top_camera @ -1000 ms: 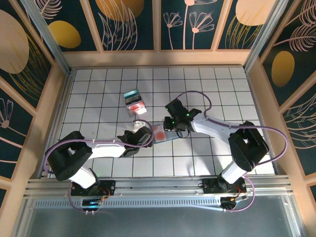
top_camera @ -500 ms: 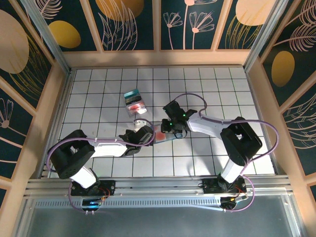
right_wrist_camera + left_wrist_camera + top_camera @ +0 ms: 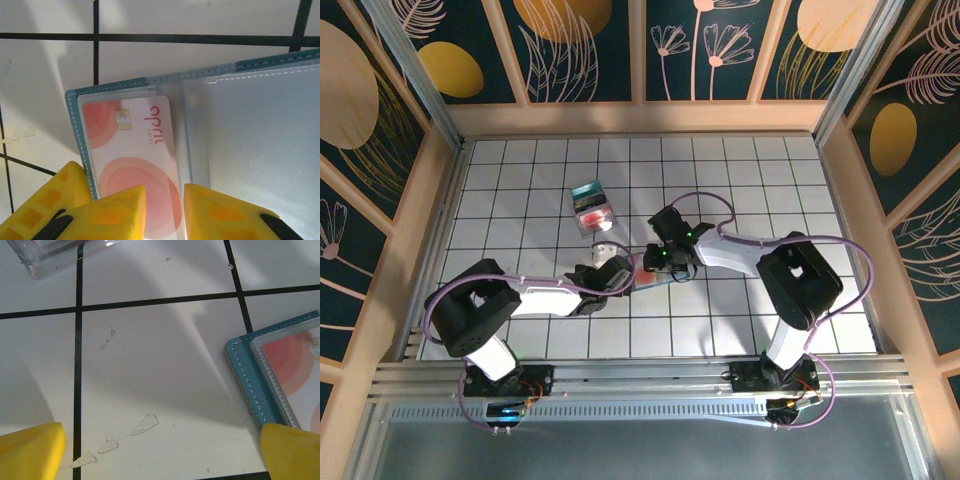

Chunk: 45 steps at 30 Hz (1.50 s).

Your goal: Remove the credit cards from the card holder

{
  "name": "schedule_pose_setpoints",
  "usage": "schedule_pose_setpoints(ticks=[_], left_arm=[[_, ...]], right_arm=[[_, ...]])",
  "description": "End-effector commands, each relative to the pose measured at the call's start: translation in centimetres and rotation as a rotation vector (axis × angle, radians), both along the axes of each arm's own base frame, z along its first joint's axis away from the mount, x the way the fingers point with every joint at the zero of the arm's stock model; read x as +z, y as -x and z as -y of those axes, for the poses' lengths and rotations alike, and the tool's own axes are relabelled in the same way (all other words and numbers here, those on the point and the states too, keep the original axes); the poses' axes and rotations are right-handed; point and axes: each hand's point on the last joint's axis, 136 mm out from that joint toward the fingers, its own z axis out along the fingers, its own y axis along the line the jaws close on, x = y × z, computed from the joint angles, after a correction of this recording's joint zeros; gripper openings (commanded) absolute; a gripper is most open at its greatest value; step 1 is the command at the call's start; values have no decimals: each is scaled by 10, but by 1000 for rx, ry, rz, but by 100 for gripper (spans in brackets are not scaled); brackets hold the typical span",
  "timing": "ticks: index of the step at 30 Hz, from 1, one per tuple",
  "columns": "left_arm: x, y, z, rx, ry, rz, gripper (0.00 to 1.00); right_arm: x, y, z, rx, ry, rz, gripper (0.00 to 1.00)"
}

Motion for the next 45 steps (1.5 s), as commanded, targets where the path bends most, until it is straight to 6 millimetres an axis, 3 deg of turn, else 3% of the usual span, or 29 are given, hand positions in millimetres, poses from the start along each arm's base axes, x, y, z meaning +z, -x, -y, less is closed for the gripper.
schedule_pose_setpoints(ticks=[1, 16, 32, 45], left_arm=[[1, -4, 0, 23, -12, 5, 99], [-7, -2, -3, 18, -50, -17, 99], [-9, 0, -6, 15, -80, -29, 99], [-8, -1, -4, 14, -75, -29, 99]], right_arm=[[-10, 1, 2, -9, -4, -21, 27], [-24, 6, 1, -5, -32, -59, 27], [11, 2, -10, 14, -232, -23, 24], [4, 3, -7, 1, -247, -45, 25]])
